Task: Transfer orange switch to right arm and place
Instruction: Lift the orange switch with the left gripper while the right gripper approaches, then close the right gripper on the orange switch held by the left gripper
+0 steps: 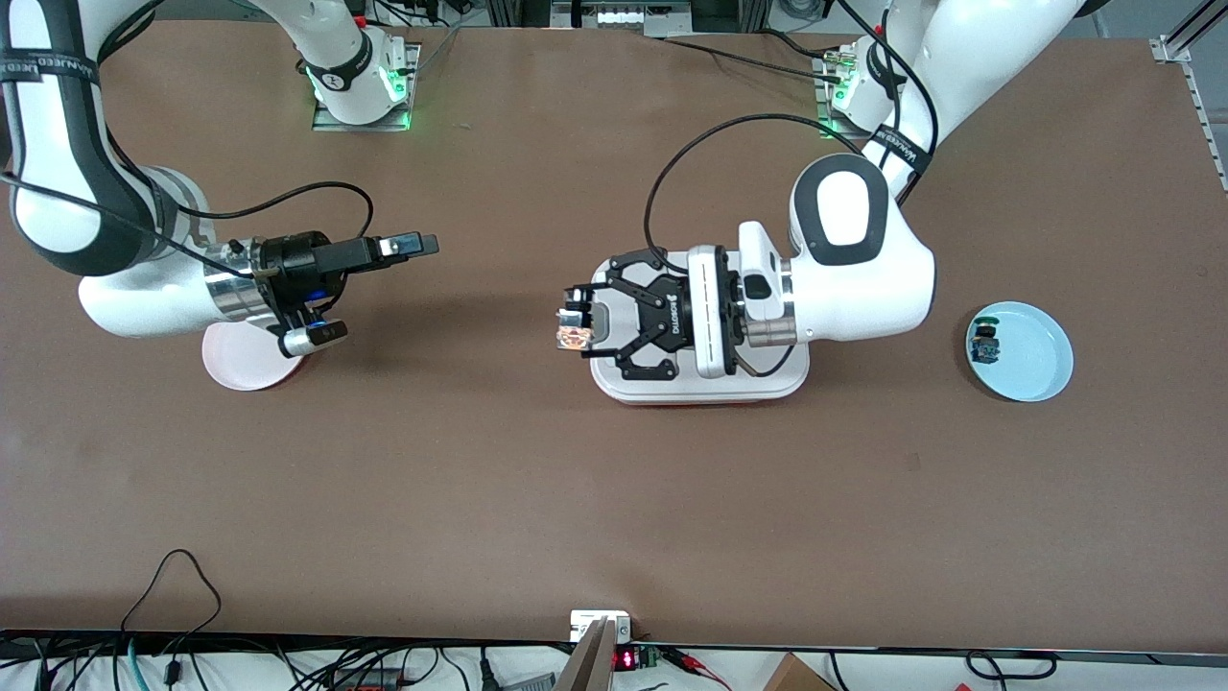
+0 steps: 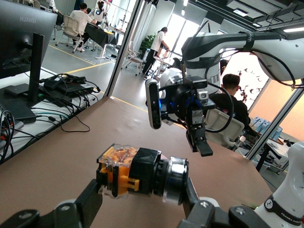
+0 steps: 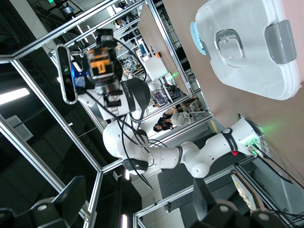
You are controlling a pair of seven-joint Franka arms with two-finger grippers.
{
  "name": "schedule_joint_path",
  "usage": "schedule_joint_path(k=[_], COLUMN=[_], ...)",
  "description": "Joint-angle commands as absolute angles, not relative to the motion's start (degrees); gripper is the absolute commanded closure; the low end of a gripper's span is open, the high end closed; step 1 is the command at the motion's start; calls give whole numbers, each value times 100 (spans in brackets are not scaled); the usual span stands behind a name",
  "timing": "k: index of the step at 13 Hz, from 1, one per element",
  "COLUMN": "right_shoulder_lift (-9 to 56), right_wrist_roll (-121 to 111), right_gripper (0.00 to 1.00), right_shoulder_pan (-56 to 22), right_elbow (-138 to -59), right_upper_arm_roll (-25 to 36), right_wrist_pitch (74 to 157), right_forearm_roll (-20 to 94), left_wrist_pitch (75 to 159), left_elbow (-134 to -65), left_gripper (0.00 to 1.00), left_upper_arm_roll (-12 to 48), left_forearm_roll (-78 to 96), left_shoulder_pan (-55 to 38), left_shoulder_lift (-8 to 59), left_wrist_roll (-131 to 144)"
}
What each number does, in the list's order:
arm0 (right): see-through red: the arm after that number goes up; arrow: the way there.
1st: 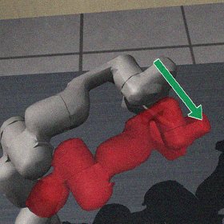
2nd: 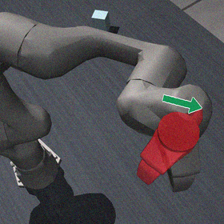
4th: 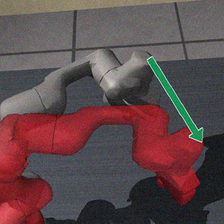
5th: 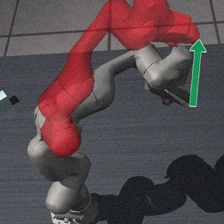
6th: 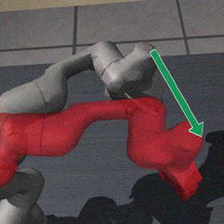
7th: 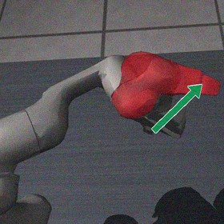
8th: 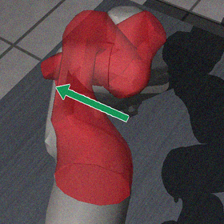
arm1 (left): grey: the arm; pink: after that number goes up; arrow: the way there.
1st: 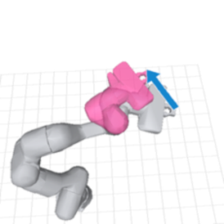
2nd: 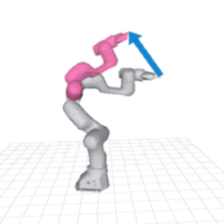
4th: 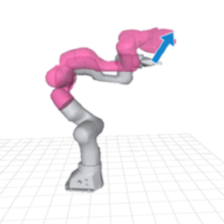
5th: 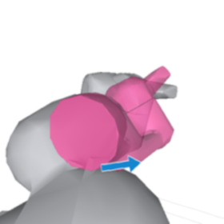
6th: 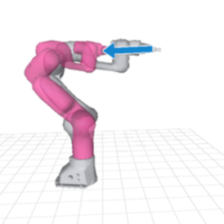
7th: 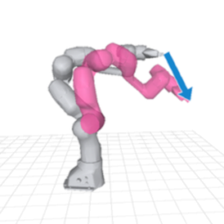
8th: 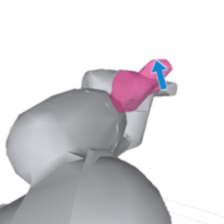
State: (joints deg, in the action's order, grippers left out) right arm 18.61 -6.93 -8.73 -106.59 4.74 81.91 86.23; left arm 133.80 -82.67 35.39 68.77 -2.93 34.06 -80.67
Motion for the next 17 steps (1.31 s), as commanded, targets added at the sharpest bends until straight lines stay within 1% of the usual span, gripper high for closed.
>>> schedule_joint_path(k=[1, 4, 6, 9, 13, 17], right_shoulder_lift=[2091, 2153, 2162, 2180, 2188, 2232], right_wrist_roll=[-791, -844, -861, -861, -1018, -1090], right_gripper=[0, 0, 0, 0, 0, 0], right_shoulder_pan=[-949, -1159, -1344, -1608, -1757, -1793], right_elbow=[-10696, -10626, -10565, -10485, -10477, -10477], right_upper_arm_roll=[483, 483, 475, 475, 457, 317], right_wrist_pitch=[8200, 8322, 8656, 9025, 9298, 9580], right_forearm_roll=[9113, 9499, 9816, 10107, 10317, 10660], left_wrist_pitch=[13595, 13974, 14071, 14141, 14142, 14142], left_elbow=[-8095, -8086, -8086, -8086, -8086, -8077], left_gripper=[100, 100, 100, 100, 100, 100], left_upper_arm_roll=[3410, 3437, 3419, 3428, 3428, 3410], left_forearm_roll=[6838, 6864, 6855, 6847, 6847, 6838], left_shoulder_pan=[-702, -922, -975, -1011, -1011, -1011], left_shoulder_lift=[3437, 3437, 3437, 3437, 3437, 3437], left_wrist_roll=[-7928, -7919, -7919, -7928, -7928, -7928])
